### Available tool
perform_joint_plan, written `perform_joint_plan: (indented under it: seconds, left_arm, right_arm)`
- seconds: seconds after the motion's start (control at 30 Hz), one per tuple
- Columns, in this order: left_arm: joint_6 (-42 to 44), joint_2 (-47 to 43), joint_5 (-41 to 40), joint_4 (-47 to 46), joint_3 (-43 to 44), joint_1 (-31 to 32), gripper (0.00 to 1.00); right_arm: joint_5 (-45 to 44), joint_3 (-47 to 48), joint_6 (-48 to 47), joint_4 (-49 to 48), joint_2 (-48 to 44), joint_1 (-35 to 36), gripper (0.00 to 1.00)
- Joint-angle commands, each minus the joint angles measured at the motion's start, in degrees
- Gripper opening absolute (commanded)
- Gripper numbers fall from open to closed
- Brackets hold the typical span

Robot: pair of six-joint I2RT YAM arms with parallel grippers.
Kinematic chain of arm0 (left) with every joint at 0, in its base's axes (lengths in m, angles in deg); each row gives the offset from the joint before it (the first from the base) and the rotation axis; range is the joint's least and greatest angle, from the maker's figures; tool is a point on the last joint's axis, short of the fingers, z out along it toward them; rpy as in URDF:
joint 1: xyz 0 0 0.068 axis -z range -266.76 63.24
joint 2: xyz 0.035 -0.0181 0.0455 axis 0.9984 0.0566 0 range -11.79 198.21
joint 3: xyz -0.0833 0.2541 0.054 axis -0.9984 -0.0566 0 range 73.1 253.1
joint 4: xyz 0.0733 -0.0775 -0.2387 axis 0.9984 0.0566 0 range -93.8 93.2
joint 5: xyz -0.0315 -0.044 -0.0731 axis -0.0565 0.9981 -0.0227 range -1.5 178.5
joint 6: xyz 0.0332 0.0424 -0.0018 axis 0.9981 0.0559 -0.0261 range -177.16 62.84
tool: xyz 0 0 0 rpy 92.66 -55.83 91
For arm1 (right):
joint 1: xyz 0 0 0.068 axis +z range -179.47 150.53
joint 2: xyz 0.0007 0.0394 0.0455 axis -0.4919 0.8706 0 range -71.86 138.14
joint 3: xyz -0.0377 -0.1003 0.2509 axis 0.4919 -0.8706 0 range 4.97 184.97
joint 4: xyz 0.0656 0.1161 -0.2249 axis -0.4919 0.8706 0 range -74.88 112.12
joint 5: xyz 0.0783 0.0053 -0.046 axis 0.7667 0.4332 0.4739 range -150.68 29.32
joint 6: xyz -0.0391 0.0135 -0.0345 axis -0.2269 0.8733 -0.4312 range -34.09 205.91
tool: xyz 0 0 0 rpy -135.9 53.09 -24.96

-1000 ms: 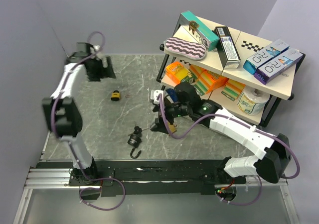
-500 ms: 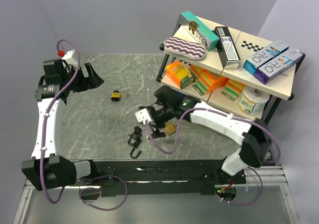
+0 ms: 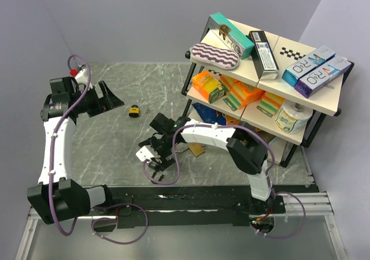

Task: Lock with the key
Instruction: Pick up the lock from the center of the board.

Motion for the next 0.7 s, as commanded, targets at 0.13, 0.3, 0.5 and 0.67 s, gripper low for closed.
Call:
perform_joint_plan:
  seconds: [0.13, 0.3, 0.5, 0.67]
  left_arm:
    - [-1.1, -1.6, 3.9, -2.4, -2.1, -0.1, 0.96]
    - [-1.4, -1.6, 4.0, -2.8, -2.4, -0.2, 0.96]
    - [-1.0, -1.6, 4.6, -2.5, -2.4, -0.3, 0.96]
    - [-1.5, -1.3, 4.8, -3.0, -2.7, -0.3, 0.96]
  right_arm:
    - [0.3, 4.7, -11.6, 7.6, 4.8, 0.6, 0.97]
    - [-0.4, 6.2, -12.3, 8.7, 7.0, 1.1, 0.96]
    - [-2.0, 9.1, -11.7, 10.4, 10.0, 1.8, 0.95]
    - [-3.5, 11.7, -13.0, 13.7, 11.5, 2.3, 0.89]
